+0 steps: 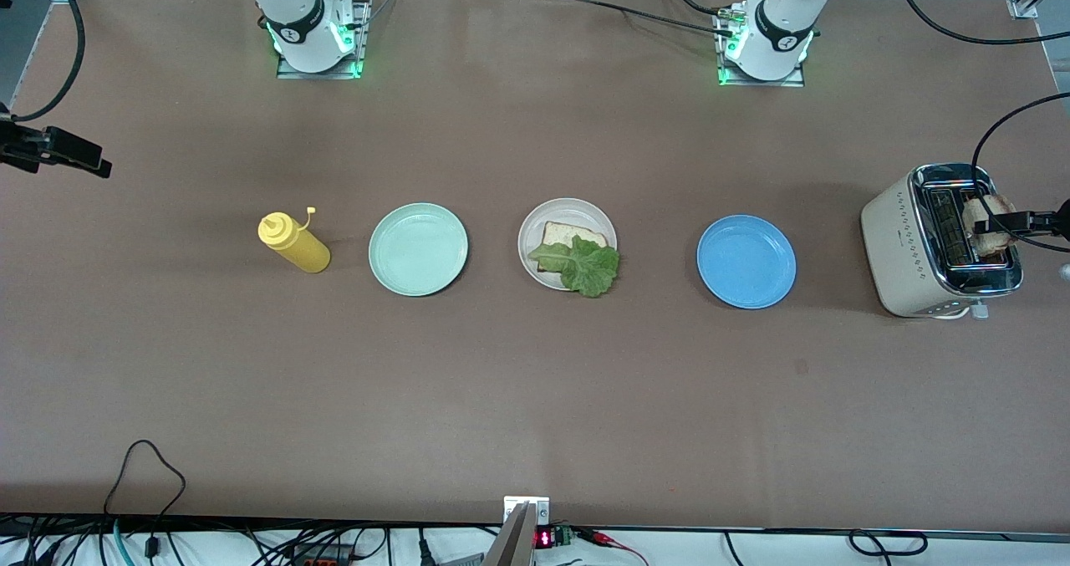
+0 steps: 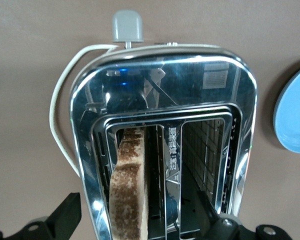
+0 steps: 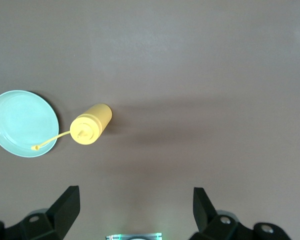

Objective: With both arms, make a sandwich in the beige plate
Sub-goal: 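Grasp the toaster bread slice with the left gripper and lift it, then carry the bread slice over the beige plate with the left gripper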

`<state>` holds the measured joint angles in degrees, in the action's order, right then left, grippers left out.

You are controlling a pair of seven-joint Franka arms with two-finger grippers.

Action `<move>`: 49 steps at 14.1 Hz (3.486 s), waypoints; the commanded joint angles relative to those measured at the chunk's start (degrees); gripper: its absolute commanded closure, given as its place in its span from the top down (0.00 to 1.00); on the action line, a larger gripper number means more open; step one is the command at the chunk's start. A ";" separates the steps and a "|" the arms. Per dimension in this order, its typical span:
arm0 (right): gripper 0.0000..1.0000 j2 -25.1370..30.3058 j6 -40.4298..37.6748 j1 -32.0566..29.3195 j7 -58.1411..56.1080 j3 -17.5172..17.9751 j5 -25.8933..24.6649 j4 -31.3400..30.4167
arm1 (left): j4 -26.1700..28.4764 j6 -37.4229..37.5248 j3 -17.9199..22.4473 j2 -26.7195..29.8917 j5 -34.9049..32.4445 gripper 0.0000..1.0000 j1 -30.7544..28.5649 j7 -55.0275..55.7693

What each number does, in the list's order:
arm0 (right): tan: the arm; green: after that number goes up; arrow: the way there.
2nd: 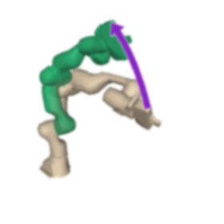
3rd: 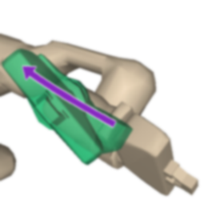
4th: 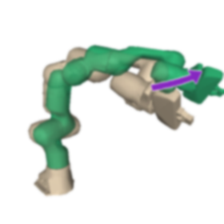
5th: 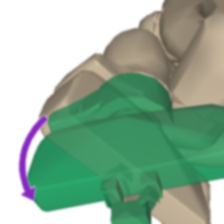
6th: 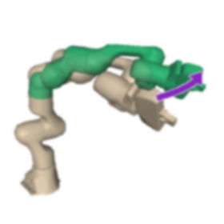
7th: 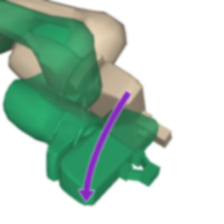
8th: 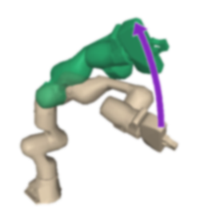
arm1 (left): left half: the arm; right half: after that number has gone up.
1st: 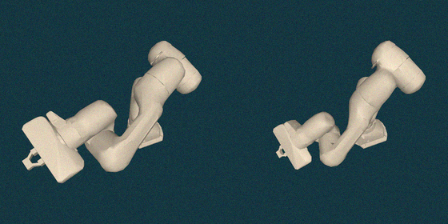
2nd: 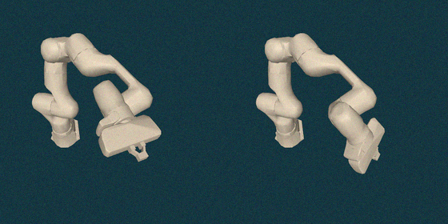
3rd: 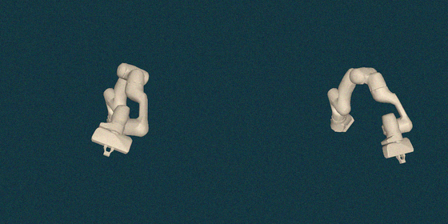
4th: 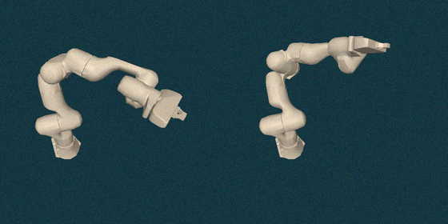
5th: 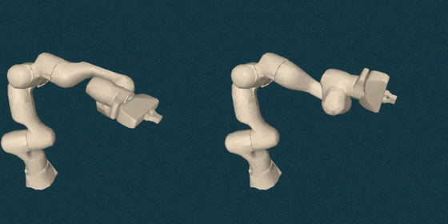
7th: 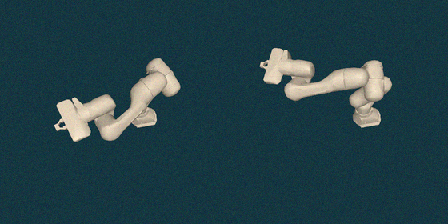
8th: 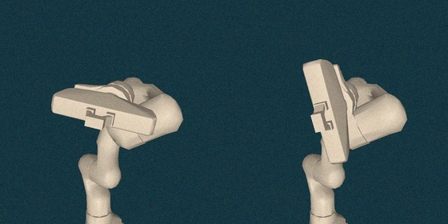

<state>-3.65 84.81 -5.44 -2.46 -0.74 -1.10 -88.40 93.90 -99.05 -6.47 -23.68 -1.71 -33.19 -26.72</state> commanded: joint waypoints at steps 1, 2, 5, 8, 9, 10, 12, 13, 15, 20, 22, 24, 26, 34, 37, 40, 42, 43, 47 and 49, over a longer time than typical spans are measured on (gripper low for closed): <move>1.00 0.40 -1.58 1.84 0.17 -2.51 1.18 0.60 | 1.64 -0.09 -0.38 1.80 1.01 0.90 -0.56 -2.19; 1.00 0.31 -1.58 1.75 0.35 -2.51 1.19 0.60 | 1.64 -0.18 -0.38 1.97 1.01 0.71 -0.56 -2.19; 1.00 -0.48 -0.61 1.66 0.35 -2.51 2.93 0.51 | 1.64 -0.09 -0.38 2.06 0.92 0.22 -0.65 -2.28; 1.00 -0.65 -0.96 1.57 0.35 -2.51 3.56 0.42 | 1.64 0.00 -0.47 2.06 0.92 0.06 -0.73 -4.12; 1.00 -0.65 -1.13 1.57 0.35 -2.51 3.56 0.07 | 1.64 0.00 -0.47 2.06 0.92 0.02 -0.73 -4.91; 1.00 -0.74 -0.79 1.57 0.09 -2.51 3.56 0.07 | 1.46 0.00 -0.47 2.32 0.92 0.00 -0.82 -5.44; 1.00 -0.83 -0.87 1.57 0.08 -2.51 3.56 0.07 | 0.85 1.13 -1.35 4.60 0.92 0.00 -0.73 -5.62; 1.00 -0.83 -1.13 1.40 0.08 -2.51 3.56 -0.02 | -0.81 2.71 -1.70 5.39 0.92 0.00 -0.56 -5.45; 1.00 -0.83 -1.22 1.05 0.08 -2.60 3.65 -0.02 | -5.20 5.61 -2.49 6.27 0.75 0.00 -0.56 -5.44; 1.00 -0.57 -1.14 0.61 0.43 -2.69 3.65 0.07 | -12.59 15.18 -6.43 10.49 0.40 0.01 1.02 -5.27; 1.00 -0.57 -1.22 0.52 0.43 -2.69 3.56 0.07 | -13.30 19.05 -10.12 10.94 1.18 0.01 2.33 -5.01; 1.00 -0.65 -0.79 0.69 0.44 -2.69 3.21 0.07 | -11.21 19.42 -12.42 10.76 6.78 0.01 4.00 -4.66; 1.00 -0.65 -0.61 0.52 0.44 -2.69 3.29 0.07 | -5.42 18.02 -12.43 10.67 12.14 0.03 8.91 -3.61; 1.00 -0.83 -0.08 -0.62 0.35 -2.69 3.12 0.07 | 2.42 -1.30 -12.43 -0.99 34.98 0.00 27.12 14.42; 1.00 -1.27 -0.08 -0.89 0.35 -2.69 3.21 0.07 | 3.40 -5.88 -12.43 -6.45 47.29 0.00 28.88 12.23; 1.00 -1.44 0.36 -1.06 0.35 -2.69 3.12 0.07 | 3.48 -7.91 -12.43 -10.23 57.67 0.00 30.99 11.87; 1.00 -1.53 0.97 -1.42 0.44 -2.69 3.30 0.07 | 3.57 -10.45 -12.34 -11.91 60.33 0.00 31.43 11.52; 1.00 -1.62 1.06 -1.42 0.44 -2.69 3.12 -0.02 | 3.83 -11.59 -12.34 -12.26 60.42 0.00 31.96 11.08; 1.00 -2.15 1.58 -1.42 0.35 -2.69 2.77 -0.02 | 10.94 -17.58 -12.34 -12.88 70.41 0.00 33.98 -0.21; 1.00 -2.41 1.76 -1.33 0.35 -2.69 2.85 -0.02 | 11.83 -17.58 -11.99 -12.79 71.85 0.00 33.81 -6.56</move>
<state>-6.12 86.18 -6.42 -2.35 -3.75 1.66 -88.44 104.12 -116.13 -19.37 -37.55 67.51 0.34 -27.26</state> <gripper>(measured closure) 0.000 0.899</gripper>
